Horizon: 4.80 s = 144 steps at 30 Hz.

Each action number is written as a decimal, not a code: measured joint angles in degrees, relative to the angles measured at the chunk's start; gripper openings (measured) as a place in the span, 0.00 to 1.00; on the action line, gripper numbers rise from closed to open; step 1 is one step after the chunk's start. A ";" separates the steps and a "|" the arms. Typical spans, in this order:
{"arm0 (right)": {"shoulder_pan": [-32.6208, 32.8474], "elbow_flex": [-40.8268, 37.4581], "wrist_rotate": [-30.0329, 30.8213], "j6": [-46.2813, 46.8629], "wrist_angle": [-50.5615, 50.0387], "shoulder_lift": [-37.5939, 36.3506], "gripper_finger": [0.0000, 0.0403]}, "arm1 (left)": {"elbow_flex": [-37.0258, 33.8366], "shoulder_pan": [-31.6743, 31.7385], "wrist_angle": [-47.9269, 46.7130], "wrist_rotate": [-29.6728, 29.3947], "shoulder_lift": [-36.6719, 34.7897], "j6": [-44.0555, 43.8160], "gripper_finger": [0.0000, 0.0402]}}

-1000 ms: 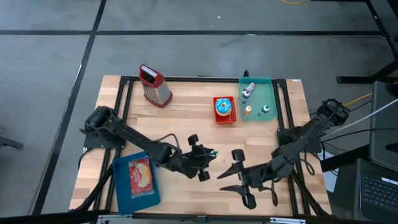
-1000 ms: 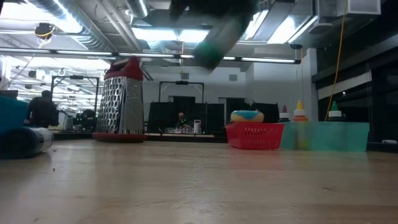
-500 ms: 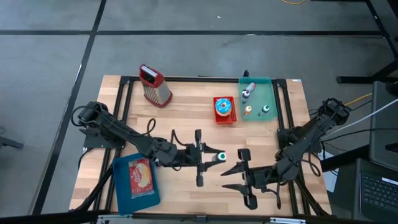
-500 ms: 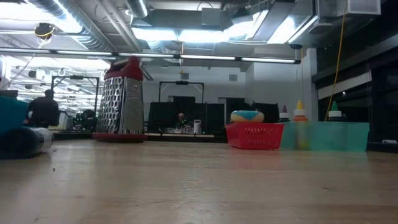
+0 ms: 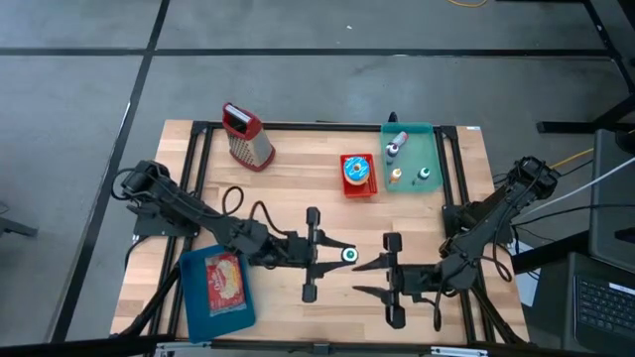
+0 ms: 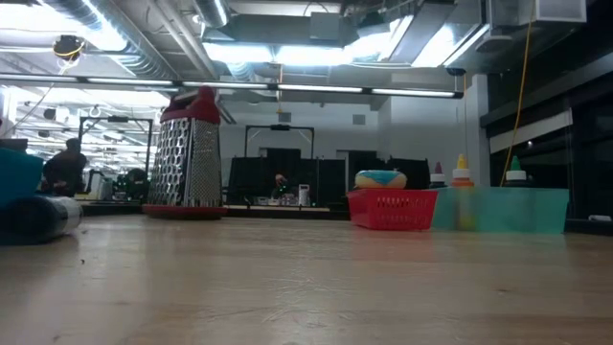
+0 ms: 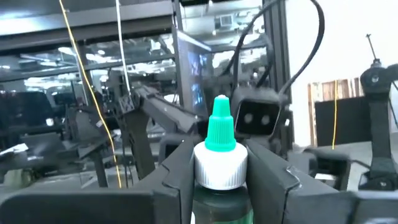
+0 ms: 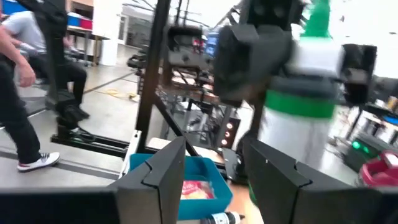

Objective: Pick & Place Food Item
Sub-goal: Put the green food coloring bottle into the light green bin

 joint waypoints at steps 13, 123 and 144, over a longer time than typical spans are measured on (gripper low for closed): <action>-0.30 0.00 4.21 1.61 -0.03 0.00 0.59 | 0.00 -4.84 -5.42 -5.26 -0.89 -0.36 0.26; -35.07 -39.93 35.94 74.02 -38.39 -17.53 0.29 | -0.02 -17.07 -27.89 -29.53 1.74 -17.34 0.58; -39.96 -39.93 35.52 76.46 -44.36 -17.51 0.30 | -0.02 -17.03 -27.87 -30.16 1.74 -18.13 0.58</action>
